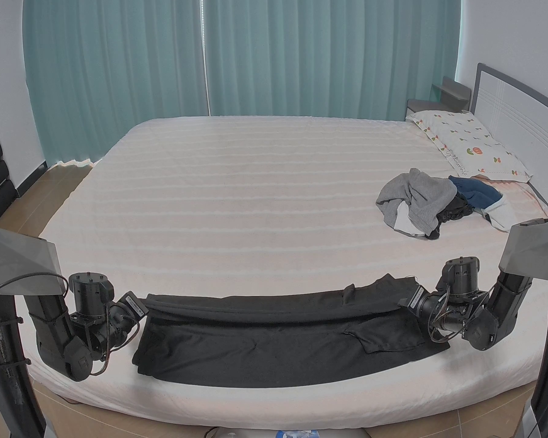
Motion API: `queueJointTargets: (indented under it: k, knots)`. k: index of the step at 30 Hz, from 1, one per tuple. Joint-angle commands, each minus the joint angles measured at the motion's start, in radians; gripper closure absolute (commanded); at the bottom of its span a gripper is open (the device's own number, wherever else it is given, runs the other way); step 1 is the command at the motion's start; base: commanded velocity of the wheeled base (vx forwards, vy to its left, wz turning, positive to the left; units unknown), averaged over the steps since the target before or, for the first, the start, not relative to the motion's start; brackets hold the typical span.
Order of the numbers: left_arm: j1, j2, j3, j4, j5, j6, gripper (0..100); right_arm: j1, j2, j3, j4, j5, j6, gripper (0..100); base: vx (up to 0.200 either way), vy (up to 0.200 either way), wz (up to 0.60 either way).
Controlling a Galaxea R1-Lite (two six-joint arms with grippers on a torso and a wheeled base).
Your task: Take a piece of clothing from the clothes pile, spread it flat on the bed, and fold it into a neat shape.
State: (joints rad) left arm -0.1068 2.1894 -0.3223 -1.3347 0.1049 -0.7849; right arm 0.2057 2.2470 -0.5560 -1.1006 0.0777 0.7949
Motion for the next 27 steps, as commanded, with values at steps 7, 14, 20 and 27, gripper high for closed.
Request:
queueJointTargets:
  k: [7,14,20,27]
  knots:
    - [-0.008,0.093,0.025,0.0,-0.004,0.044,100,0.003,0.037,0.024,0.001,-0.001,-0.037,100,0.0,0.0,0.0]
    - [-0.025,0.096,0.043,0.0,-0.004,0.053,100,0.003,0.051,0.024,0.001,-0.001,-0.049,100,0.0,0.0,0.0]
    - [-0.03,0.093,0.043,0.0,-0.004,0.053,0,0.003,0.04,0.022,-0.004,-0.001,-0.048,0,0.0,0.0,0.0]
    - [-0.017,-0.019,0.082,0.019,-0.004,0.095,0,-0.063,-0.158,0.027,0.096,0.014,-0.056,0,0.0,0.0,0.0]
